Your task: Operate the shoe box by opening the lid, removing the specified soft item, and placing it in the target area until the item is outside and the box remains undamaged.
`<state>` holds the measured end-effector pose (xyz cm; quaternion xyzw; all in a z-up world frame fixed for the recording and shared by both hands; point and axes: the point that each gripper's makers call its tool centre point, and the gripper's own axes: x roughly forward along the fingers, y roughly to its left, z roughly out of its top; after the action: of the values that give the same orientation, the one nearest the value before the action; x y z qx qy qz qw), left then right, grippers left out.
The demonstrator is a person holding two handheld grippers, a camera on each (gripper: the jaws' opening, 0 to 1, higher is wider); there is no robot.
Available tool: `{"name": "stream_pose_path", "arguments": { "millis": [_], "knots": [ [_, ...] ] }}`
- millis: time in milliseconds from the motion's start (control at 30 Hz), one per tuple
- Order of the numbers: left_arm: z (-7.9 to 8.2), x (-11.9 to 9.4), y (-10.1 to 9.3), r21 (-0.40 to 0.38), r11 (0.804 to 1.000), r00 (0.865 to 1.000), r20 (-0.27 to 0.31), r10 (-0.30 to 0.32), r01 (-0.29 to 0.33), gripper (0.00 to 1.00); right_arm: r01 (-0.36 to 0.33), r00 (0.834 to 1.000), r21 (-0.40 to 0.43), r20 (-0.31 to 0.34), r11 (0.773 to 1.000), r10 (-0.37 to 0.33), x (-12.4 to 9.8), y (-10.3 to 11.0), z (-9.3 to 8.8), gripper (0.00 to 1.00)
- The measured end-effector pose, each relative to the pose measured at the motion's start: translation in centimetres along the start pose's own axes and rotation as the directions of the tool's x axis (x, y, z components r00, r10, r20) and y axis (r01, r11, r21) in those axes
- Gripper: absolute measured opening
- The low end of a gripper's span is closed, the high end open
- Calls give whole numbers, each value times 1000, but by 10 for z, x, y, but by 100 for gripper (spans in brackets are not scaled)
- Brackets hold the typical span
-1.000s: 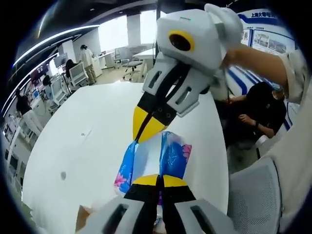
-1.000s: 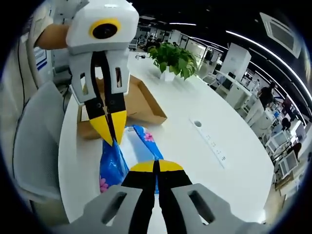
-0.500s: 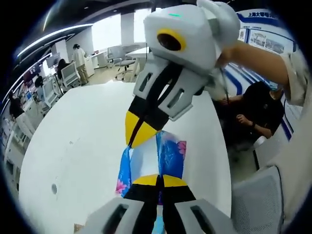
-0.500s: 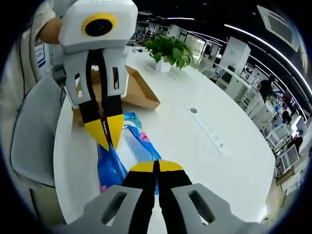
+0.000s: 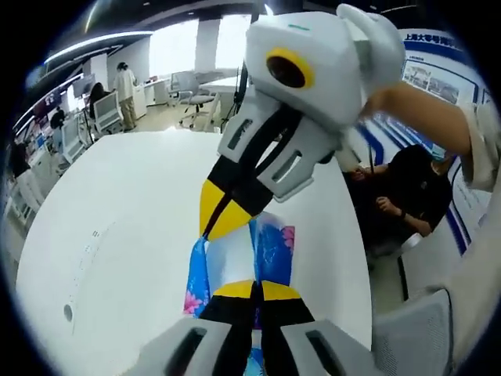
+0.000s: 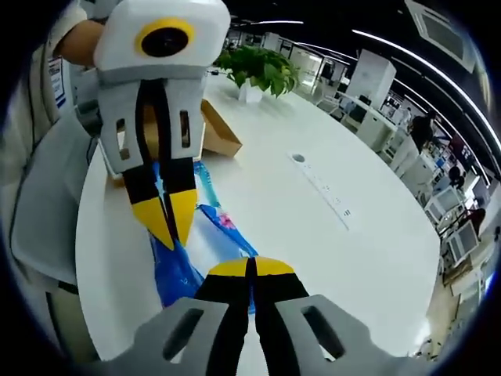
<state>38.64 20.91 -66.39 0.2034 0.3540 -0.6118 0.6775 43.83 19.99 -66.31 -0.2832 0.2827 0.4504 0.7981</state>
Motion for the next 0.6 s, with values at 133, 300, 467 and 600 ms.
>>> {"name": "stream_pose_path", "arguments": {
  "millis": [133, 300, 467, 600],
  "knots": [
    [3, 11, 0, 4, 1000, 1000, -4, -9, 9, 0, 8, 1000, 13, -11, 1000, -8, 1, -5, -10, 0],
    [5, 26, 1, -2, 1000, 1000, -5, -25, 25, 0, 18, 999, 21, -39, 1000, -17, 6, -11, -26, 0],
    [-2, 42, 2, -6, 999, 999, -21, -40, 40, 0, 21, 998, 29, -57, 999, -19, 15, -11, -40, 0],
    [-11, 51, 4, -13, 999, 998, -43, -49, 49, 0, 15, 997, 30, -78, 999, -12, 24, -8, -51, 0]
  ]
}}
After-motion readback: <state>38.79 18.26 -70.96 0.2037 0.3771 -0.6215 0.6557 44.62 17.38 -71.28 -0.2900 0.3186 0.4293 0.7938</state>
